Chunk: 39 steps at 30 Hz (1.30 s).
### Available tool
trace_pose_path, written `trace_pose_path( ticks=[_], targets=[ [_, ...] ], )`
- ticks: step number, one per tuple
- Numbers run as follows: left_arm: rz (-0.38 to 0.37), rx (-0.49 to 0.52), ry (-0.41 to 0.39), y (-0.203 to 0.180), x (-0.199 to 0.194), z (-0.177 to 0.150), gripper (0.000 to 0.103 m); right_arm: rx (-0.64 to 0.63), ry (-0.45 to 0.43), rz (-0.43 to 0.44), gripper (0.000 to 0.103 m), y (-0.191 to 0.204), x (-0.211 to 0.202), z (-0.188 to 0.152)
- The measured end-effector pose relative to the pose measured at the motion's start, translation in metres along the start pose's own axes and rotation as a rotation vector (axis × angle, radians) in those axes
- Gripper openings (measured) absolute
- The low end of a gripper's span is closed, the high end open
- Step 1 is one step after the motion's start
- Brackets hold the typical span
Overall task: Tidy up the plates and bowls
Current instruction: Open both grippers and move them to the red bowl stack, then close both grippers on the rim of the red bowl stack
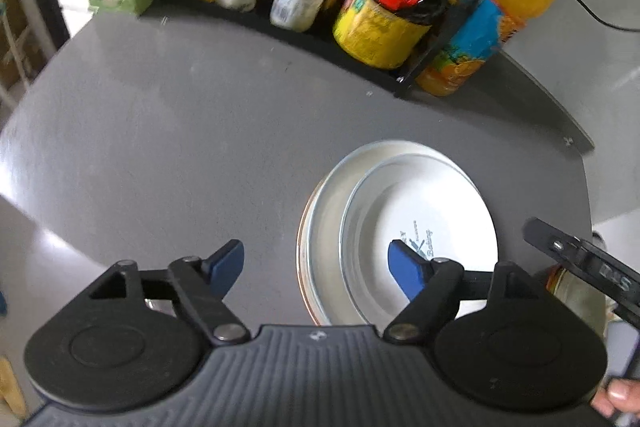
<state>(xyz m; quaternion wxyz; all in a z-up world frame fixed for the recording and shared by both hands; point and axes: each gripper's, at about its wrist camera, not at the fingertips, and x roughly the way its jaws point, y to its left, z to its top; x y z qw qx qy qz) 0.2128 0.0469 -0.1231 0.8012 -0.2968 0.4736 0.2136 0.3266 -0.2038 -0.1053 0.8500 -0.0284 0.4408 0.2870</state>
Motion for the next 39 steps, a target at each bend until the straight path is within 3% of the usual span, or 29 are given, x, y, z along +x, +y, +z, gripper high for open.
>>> trace_pose_path(
  ticks=[10,19,25,36,39],
  targets=[
    [-0.066,0.178,-0.020,-0.060,-0.004,0.012,0.078,0.109,-0.091,-0.071,0.091,-0.039,-0.069,-0.024],
    [-0.149,0.319,0.003,-0.130,-0.006,-0.008,0.085,0.239,-0.125,-0.143,0.091,-0.095,-0.101,-0.048],
    [-0.181,0.342,0.018,-0.164,-0.004,-0.022,0.085,0.269,-0.128,-0.141,0.091,-0.126,-0.112,-0.059],
    [-0.135,0.347,0.073,-0.211,0.010,-0.053,0.086,0.312,-0.091,-0.088,0.091,-0.188,-0.112,-0.070],
    [-0.136,0.343,0.081,-0.219,0.012,-0.060,0.091,0.311,-0.081,-0.064,0.093,-0.201,-0.110,-0.072]
  ],
)
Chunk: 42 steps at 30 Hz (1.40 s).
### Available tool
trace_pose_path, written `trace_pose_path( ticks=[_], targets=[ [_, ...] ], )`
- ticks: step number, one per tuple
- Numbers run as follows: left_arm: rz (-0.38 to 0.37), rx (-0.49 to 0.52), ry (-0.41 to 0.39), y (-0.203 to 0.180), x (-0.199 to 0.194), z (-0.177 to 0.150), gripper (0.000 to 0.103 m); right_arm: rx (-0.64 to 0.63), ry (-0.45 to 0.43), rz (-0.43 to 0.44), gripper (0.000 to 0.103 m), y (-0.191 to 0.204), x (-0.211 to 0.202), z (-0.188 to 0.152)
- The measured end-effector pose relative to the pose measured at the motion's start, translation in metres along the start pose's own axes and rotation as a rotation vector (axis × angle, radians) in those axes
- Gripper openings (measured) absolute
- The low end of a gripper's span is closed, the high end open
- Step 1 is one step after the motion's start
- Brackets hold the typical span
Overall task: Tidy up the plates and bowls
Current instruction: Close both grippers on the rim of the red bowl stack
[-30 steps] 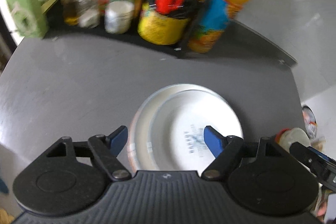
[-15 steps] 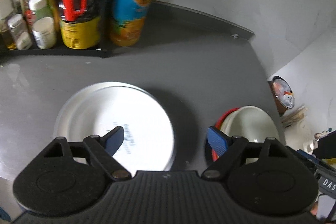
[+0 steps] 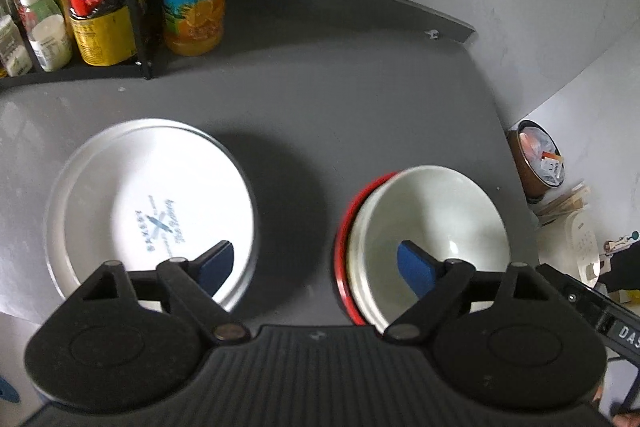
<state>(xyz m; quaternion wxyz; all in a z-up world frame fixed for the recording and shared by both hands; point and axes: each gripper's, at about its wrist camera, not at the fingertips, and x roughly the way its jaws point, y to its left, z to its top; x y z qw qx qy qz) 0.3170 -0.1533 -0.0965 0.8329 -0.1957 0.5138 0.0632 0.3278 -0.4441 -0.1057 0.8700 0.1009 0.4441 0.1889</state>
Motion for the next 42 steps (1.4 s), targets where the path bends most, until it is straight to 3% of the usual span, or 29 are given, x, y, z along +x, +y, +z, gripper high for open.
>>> trace_pose_path(
  ticks=[10,22,28,30,35,37,41,42],
  targets=[
    [0.009,-0.027,0.049,-0.021,0.029,-0.013,0.095,0.004,0.053,0.058,0.095,-0.024,0.018,0.003],
    [0.003,-0.109,0.035,-0.018,0.057,-0.014,0.095,-0.036,0.161,0.109,0.095,-0.030,0.063,0.002],
    [-0.022,-0.190,0.082,-0.014,0.075,-0.020,0.092,-0.028,0.212,0.119,0.084,-0.038,0.078,-0.001],
    [-0.026,-0.202,0.087,-0.014,0.078,-0.021,0.091,-0.017,0.230,0.137,0.075,-0.042,0.083,0.000],
    [-0.074,-0.224,0.102,-0.017,0.085,-0.027,0.079,0.002,0.278,0.150,0.058,-0.047,0.096,0.002],
    [-0.101,-0.263,0.117,-0.011,0.090,-0.029,0.063,0.000,0.292,0.162,0.055,-0.047,0.099,0.002],
    [-0.056,-0.302,0.130,-0.004,0.094,-0.031,0.032,-0.013,0.316,0.209,0.038,-0.044,0.102,0.000],
    [-0.049,-0.310,0.133,-0.002,0.094,-0.032,0.029,-0.029,0.315,0.202,0.038,-0.042,0.101,0.000]
  ],
)
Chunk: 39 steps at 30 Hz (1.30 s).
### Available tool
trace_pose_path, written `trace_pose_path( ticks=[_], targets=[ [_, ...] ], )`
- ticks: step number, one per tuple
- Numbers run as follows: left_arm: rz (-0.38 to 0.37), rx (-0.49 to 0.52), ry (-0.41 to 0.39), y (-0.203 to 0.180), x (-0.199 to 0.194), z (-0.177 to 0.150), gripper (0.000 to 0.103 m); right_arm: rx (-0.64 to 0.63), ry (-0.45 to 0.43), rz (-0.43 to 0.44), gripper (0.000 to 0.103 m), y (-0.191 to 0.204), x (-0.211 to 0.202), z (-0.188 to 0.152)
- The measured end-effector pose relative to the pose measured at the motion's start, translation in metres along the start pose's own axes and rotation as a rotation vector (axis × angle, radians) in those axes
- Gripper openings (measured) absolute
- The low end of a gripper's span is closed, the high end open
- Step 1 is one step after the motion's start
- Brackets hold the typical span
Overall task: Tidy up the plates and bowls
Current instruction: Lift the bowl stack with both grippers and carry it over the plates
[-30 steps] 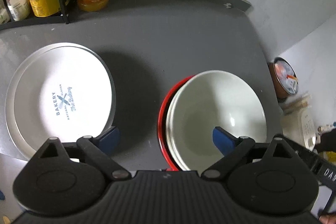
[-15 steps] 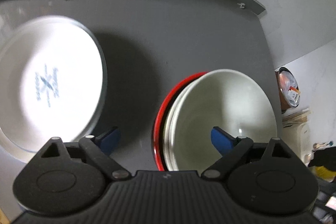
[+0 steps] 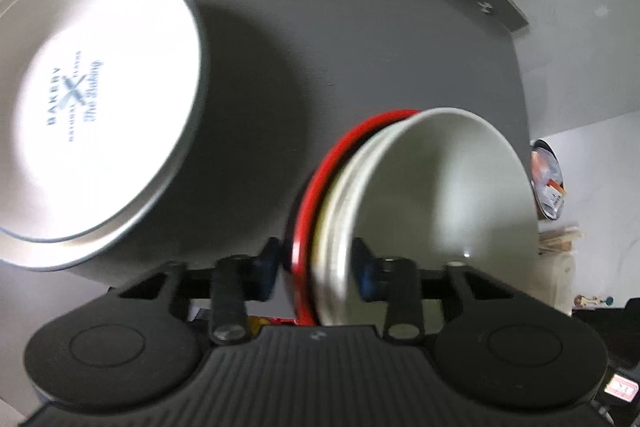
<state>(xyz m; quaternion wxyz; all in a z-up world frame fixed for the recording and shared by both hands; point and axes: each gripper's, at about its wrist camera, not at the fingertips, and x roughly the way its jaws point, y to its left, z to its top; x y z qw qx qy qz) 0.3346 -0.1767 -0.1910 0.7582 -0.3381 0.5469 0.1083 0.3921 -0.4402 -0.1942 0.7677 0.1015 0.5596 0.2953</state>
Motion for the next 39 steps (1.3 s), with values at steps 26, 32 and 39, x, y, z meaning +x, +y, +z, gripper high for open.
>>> trace_pose_path(
  ticks=[26,32,39],
  targets=[
    [0.028,0.059,-0.108,-0.015,-0.072,0.014,0.028,-0.044,-0.062,0.073,0.036,0.048,-0.036,0.028],
    [0.002,0.072,-0.126,0.007,-0.094,0.030,0.028,-0.067,-0.099,0.077,0.037,0.080,-0.034,0.026],
    [-0.019,0.099,-0.128,0.044,-0.114,0.054,0.030,-0.059,-0.094,0.063,0.037,0.125,-0.018,0.019]
  ],
)
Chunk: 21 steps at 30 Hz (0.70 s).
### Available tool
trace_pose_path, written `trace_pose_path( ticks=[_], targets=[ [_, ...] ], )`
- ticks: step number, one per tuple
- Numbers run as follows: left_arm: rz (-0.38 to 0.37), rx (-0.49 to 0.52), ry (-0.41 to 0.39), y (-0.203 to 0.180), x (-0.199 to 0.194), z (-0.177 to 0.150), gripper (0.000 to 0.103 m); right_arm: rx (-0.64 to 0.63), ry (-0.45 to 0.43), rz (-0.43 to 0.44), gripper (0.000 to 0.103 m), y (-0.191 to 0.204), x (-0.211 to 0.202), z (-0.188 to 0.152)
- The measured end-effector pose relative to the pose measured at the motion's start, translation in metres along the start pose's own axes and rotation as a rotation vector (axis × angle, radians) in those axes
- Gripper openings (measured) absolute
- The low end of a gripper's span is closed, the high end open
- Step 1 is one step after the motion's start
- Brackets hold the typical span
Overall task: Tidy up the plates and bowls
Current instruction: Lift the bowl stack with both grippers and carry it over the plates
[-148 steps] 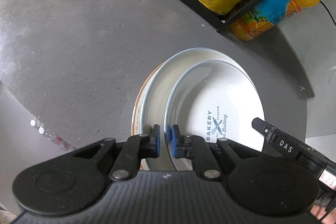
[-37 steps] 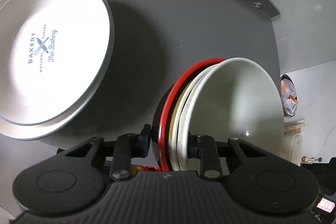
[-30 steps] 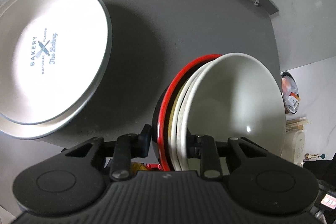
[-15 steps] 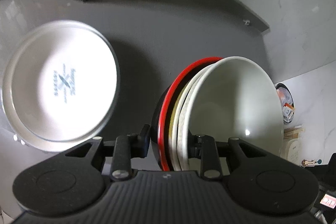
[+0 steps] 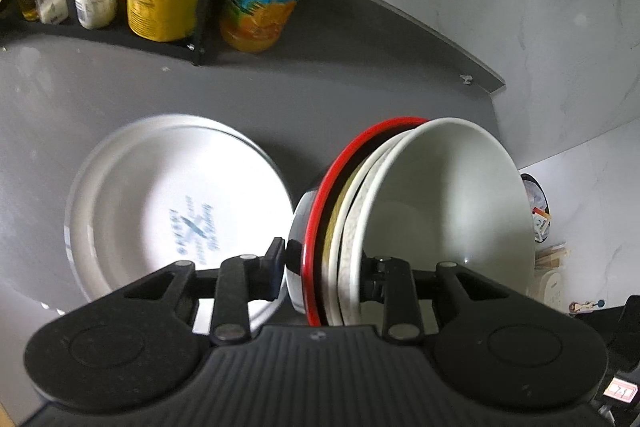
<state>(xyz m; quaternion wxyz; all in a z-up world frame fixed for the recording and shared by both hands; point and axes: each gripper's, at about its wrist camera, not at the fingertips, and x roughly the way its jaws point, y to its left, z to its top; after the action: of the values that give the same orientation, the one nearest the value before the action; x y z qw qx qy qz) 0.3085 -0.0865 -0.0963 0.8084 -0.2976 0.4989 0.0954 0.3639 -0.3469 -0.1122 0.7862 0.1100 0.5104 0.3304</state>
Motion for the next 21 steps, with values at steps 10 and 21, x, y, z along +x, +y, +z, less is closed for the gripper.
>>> trace_pose_path(
  ticks=[10,21],
  targets=[
    [-0.016,0.005,0.030,0.061,-0.009,0.023,0.030,0.021,-0.004,-0.024,0.037,0.055,0.039,-0.007],
    [-0.034,0.049,0.079,0.115,0.001,0.036,0.030,0.064,-0.001,-0.075,0.037,0.087,0.069,-0.021]
  ],
)
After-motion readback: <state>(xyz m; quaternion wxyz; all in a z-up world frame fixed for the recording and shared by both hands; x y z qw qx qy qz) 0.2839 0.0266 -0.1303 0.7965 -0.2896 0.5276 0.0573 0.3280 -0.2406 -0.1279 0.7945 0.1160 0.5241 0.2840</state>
